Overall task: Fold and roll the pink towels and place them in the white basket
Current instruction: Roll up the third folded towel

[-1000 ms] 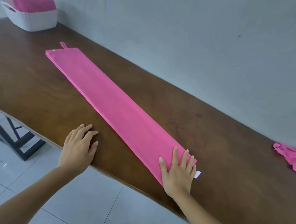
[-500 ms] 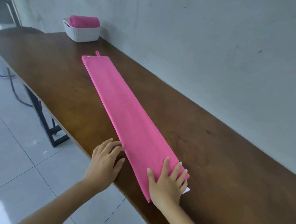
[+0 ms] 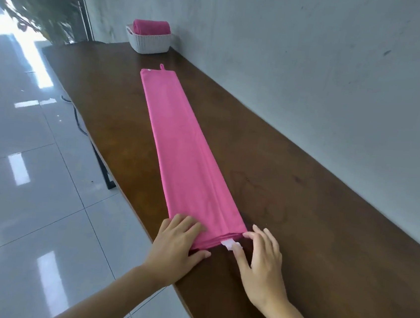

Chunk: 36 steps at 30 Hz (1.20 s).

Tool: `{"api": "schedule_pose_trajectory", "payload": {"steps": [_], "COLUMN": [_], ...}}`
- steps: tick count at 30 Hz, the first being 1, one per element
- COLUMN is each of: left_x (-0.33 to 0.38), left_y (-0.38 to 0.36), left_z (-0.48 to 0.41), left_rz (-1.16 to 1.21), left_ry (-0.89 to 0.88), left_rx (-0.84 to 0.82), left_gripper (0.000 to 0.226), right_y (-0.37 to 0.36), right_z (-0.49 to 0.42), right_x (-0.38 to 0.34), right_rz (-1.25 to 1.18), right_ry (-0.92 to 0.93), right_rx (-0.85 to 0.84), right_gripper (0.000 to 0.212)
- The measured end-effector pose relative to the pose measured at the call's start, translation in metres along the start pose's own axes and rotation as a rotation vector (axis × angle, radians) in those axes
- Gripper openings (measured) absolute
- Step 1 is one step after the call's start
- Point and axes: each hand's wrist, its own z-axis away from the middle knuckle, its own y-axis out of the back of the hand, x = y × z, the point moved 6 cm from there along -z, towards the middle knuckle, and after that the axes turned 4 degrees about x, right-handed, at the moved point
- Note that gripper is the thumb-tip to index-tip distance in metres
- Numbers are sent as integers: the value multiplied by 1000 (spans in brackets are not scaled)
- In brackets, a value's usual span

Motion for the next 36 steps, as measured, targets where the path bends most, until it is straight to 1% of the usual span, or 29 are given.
{"api": "schedule_pose_trajectory", "payload": {"steps": [2,6,10,12,14,17,18,22,24,28,30,33,36], "left_x": [6,14,19,22,27,32,32,29,27,18,13,7,7], "left_y": [-3,-7,-6,-6,-5,-5,-6,-6,-4,0,1,2,7], "left_z": [-1,-7,-10,-11,-13,-13,-13,-8,-7,-6,-6,-5,-1], "left_rz": [-23,-33,-33,-50,-76,-111,-114,-131,-113,-11,41,67,56], "left_ry": [2,14,12,4,4,-3,3,-5,9,63,97,144,152], "left_rx": [22,16,50,72,78,84,78,85,69,20,-38,-125,-128], "left_gripper": [45,35,24,18,14,13,15,13,13,11,7,8,9], "right_y": [1,-2,-2,0,-2,-6,-7,-12,-13,-7,-8,-8,-10], "right_z": [2,-2,-8,-12,-17,-24,-26,-27,-25,-22,-23,-26,-27], "right_x": [11,12,-1,-7,-8,-6,-5,-4,-5,-17,-22,-27,-30], "right_rz": [-60,-190,-367,-413,-375,-257,-221,-58,24,98,101,121,123], "right_ry": [-11,-24,-81,-72,-34,65,103,271,372,537,572,610,610], "right_rx": [-13,-97,-215,-243,-241,-211,-201,-156,-115,60,96,141,157], "right_gripper": [61,59,32,27,32,52,52,31,31,29,29,25,18]}}
